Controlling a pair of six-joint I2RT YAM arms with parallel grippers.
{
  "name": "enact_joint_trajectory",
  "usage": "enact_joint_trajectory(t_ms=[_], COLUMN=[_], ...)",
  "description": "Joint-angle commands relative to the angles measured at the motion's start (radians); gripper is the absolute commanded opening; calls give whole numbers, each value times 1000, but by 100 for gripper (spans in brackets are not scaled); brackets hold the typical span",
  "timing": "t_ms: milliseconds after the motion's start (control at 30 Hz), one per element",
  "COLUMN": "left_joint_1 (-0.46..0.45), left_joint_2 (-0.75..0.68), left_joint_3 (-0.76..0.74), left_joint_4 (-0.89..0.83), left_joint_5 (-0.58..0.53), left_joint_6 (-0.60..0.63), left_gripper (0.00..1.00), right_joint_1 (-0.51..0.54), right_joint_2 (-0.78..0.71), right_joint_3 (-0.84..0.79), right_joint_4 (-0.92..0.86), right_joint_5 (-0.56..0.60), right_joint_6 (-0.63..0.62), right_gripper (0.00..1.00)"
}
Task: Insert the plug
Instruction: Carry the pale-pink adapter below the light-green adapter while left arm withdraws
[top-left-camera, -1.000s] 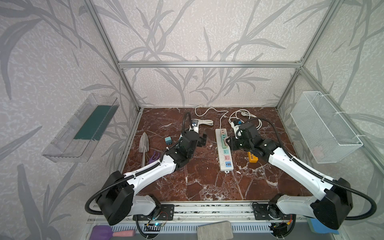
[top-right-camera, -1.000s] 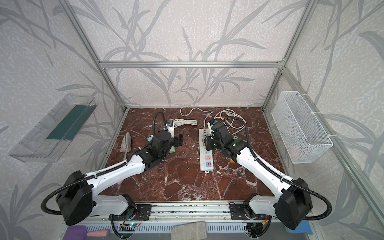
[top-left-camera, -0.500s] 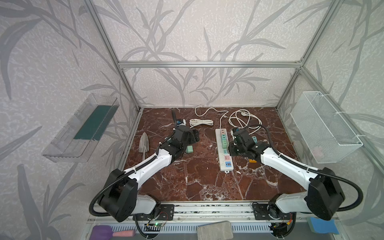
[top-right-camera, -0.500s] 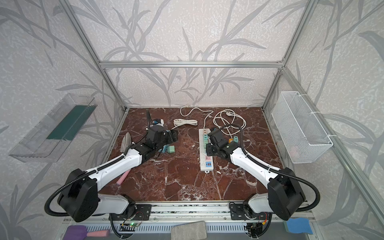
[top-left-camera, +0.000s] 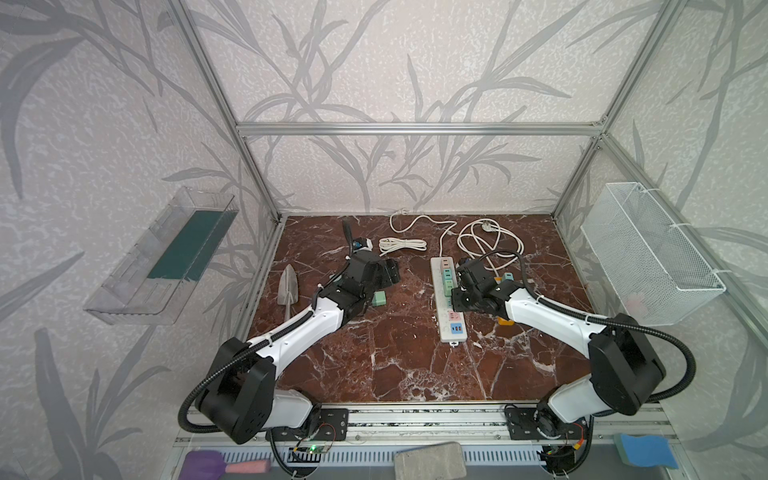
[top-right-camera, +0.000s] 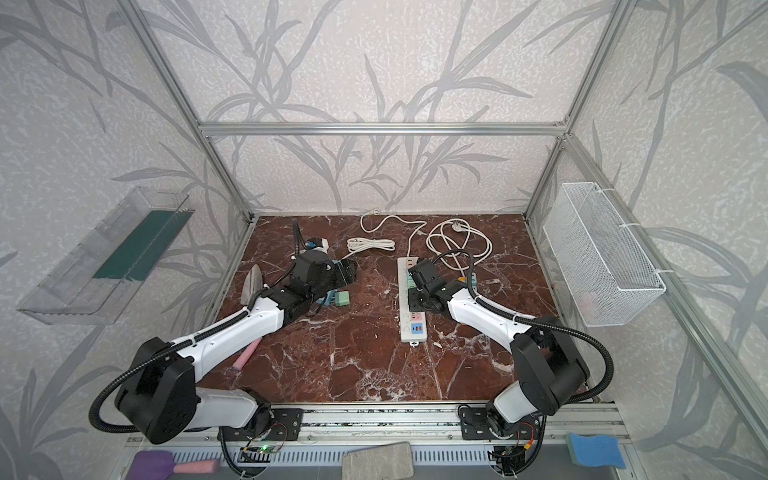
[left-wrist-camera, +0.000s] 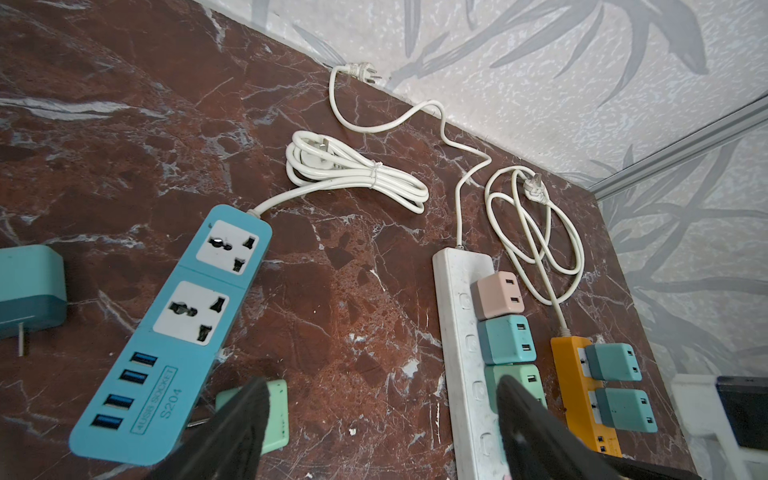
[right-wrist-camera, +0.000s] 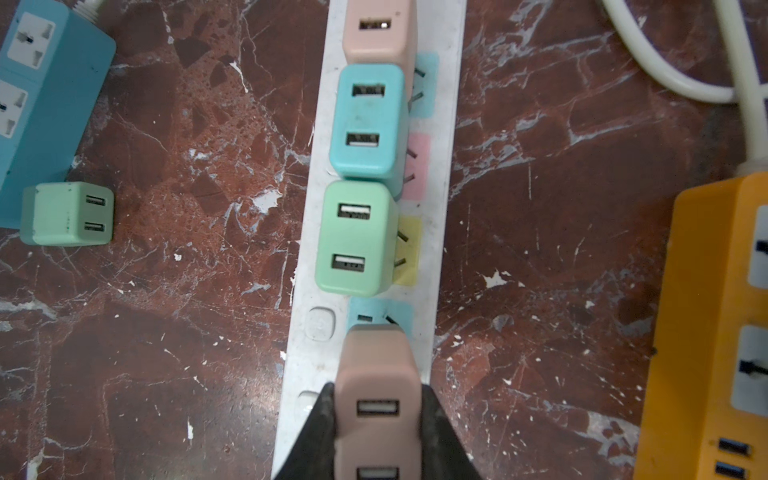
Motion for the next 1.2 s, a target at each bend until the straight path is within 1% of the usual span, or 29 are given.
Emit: enact_joint_trajectory(t_ms=[0, 200, 300, 500, 700, 833, 1067, 1167], left_joint_1=[4, 5, 6, 11, 16, 20, 24, 26], left_joint_2=[12, 16, 17, 13, 12, 14, 10, 10], left_joint_3=[22, 21, 22, 23, 24, 23, 22, 23], left_joint_4=[-4, -5, -7, -10, -9, -9, -10, -9], left_joint_5=[11, 11, 14, 8, 14, 16, 10, 11], left_joint_6=[-23, -27, -27, -24, -32, -33, -32, -33], left_gripper=[85, 84, 85, 85, 84, 84, 84, 84], right_joint_1=[4, 16, 25, 30, 46, 68, 84, 91], right_joint_2=[20, 50, 69, 80, 88, 119, 162, 165], right_joint_3=[23, 40, 61, 84, 114, 137, 123, 101], right_joint_4=[-9, -13, -34, -66, -121, -139, -128, -120], right_joint_5=[34, 37, 62, 57, 89, 133, 176, 198], right_joint_6=[17, 39, 44, 54, 59, 67, 93, 128], right_gripper=[0, 0, 0, 0, 0, 0, 0, 0])
